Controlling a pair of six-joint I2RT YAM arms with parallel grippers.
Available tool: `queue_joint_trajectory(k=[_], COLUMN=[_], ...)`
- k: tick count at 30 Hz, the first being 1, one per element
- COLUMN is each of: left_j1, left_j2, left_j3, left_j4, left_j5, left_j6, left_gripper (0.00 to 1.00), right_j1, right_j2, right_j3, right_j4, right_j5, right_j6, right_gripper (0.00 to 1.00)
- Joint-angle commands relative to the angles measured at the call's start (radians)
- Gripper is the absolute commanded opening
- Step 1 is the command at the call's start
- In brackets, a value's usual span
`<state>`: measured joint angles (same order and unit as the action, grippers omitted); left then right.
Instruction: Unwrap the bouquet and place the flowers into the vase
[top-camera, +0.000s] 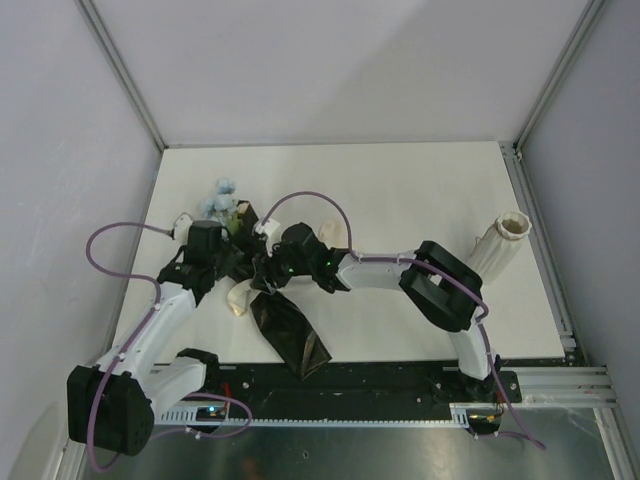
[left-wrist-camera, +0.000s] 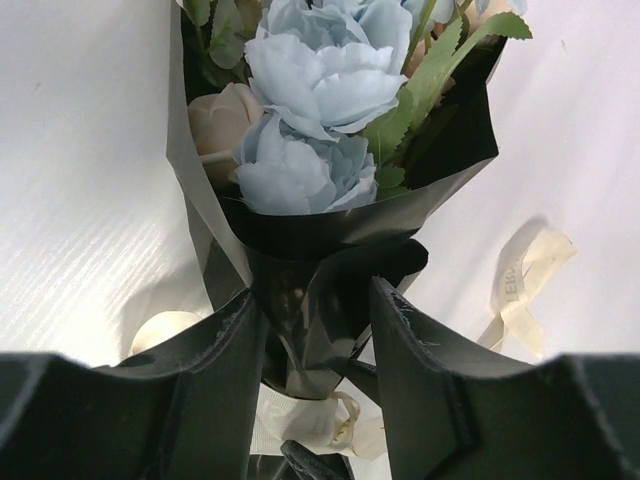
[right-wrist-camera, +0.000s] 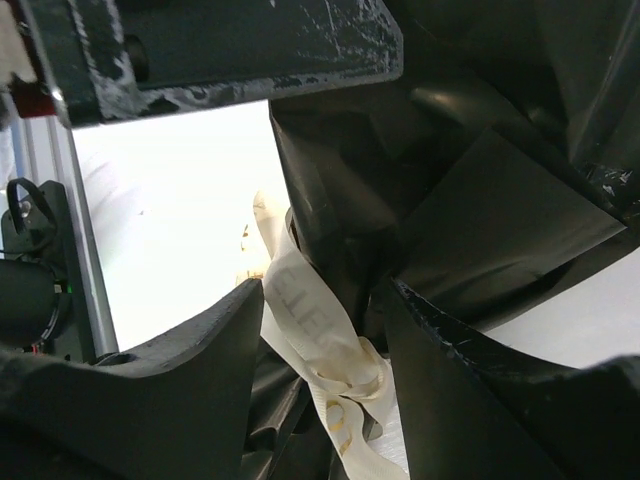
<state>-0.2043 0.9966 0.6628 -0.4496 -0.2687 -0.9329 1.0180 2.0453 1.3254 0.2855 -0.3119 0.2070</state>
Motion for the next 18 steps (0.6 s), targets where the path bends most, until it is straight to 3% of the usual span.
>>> queue_joint_trajectory(k=[1,6,9,14,18], left_j1=[0.01,0.012,0.013,0.017,0.02], left_j2=[0.004,0.004,0.001,0.011,0.026], left_j3=[0.029,0.031,0.029,0.024,0.026], left_j4=[0.002,0.002,0.002,0.001,0.002], left_j5=[-0.042,-0.046,-0.06,-0.093,-0.107], left_j6=[0.008,0.006,0.005,0.006,0.0], left_gripper=[0.48,0.44,0.32,0.04,0.0], right_j1=[0.012,0.039,0.049,0.05,0.049], right_j2=[0.019,0.027,0.018,-0.066,-0.141], right_j3=[0.047,0.047,0.045,-0.004,-0.051], right_j4=[0.041,0.027,0.023,0.036,0.055], right_j5=[0.022,0.076,0.15,0.27,0.326], right_j6=[-0.032,-0.08,-0.086,-0.082,-0.065], right_gripper=[0.56,0.53,0.32,0.17,0.1])
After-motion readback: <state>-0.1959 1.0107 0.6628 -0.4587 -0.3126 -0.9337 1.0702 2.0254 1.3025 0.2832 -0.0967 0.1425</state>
